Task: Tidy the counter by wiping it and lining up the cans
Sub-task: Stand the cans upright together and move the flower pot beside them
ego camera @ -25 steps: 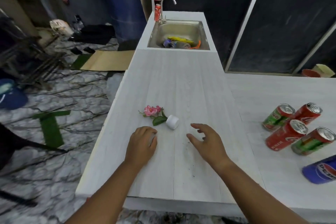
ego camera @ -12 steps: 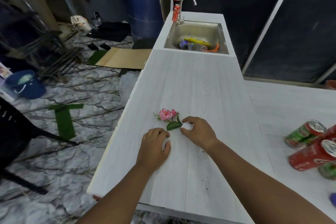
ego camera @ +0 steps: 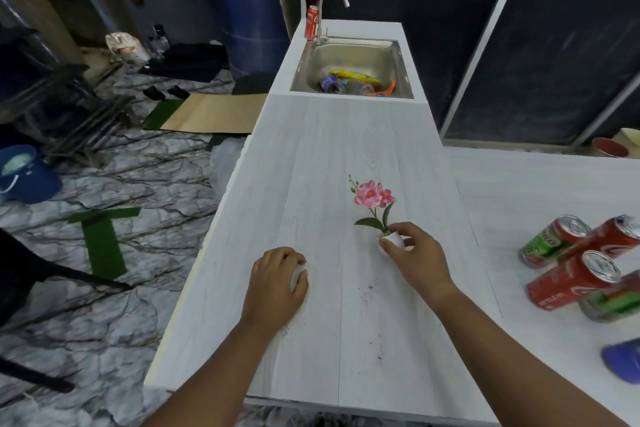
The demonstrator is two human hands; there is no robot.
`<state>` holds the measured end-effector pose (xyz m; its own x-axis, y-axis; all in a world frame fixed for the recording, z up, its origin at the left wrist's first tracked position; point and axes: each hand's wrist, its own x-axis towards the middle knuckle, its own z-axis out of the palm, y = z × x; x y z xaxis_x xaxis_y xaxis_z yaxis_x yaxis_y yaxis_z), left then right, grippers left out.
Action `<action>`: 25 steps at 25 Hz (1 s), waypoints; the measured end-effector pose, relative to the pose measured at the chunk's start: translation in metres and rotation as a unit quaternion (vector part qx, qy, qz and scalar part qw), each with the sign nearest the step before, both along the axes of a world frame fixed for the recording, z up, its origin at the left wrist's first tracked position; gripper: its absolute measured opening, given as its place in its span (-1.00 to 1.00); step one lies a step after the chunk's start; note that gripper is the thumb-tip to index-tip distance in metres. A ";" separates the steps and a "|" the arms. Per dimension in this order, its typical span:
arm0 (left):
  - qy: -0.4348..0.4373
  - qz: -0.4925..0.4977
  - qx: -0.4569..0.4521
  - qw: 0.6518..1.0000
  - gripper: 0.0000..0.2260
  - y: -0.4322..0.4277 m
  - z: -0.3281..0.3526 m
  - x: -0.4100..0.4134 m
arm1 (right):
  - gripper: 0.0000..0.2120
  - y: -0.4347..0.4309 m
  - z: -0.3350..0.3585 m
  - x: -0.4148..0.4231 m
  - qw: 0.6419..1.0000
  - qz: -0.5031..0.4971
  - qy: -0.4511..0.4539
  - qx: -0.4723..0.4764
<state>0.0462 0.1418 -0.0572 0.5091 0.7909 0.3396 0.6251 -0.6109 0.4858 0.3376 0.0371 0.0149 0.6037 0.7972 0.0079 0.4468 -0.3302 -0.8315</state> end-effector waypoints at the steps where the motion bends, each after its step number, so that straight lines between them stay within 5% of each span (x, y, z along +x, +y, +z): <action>1: 0.001 0.000 0.000 1.000 -0.83 0.000 0.000 0.000 | -0.76 -0.009 0.001 0.011 1.000 -0.021 0.005 0.007; 16: 0.025 0.028 0.027 0.999 -0.74 -0.008 0.005 0.014 | -0.82 -0.081 -0.022 0.115 0.972 -0.191 0.106 0.082; 25: 0.032 -0.079 -0.015 0.996 -0.82 -0.032 0.027 0.138 | -0.81 -0.094 -0.029 0.125 0.967 -0.200 0.117 0.101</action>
<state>0.1847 0.1095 -0.0303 0.6479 0.7082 0.2806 0.5520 -0.6903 0.4678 0.4628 -0.0573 -0.0143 0.8680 0.4952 -0.0353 0.1077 -0.2574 -0.9603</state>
